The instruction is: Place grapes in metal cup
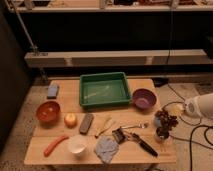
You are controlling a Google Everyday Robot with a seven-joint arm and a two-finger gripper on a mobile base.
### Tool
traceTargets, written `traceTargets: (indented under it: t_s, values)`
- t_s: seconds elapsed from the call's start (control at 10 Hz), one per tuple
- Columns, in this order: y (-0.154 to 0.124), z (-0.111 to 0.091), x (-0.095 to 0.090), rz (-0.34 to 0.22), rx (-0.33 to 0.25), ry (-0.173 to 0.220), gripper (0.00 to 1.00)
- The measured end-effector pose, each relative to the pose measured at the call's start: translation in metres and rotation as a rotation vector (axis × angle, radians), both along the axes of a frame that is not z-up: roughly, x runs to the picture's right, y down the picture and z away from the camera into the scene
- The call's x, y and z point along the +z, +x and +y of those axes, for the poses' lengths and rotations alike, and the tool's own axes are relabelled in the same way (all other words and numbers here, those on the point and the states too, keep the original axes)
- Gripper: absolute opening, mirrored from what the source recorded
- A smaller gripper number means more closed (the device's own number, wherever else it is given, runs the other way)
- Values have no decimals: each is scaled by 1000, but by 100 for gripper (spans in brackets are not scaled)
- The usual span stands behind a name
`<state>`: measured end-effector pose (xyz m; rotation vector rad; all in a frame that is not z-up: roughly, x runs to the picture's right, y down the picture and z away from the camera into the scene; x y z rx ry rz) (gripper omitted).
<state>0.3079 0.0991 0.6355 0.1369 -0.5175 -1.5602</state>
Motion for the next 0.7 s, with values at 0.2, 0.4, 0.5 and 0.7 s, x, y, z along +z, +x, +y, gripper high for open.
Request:
traceTargets:
  t_s: [0.2, 0.4, 0.5, 0.7]
  values:
    - [-2, -4, -1, -11, 4, 11, 0]
    - [-3, -1, -1, -17, 3, 5, 0]
    - [-2, 1, -1, -20, 5, -2, 0]
    - [-1, 8, 2, -30, 15, -23, 0]
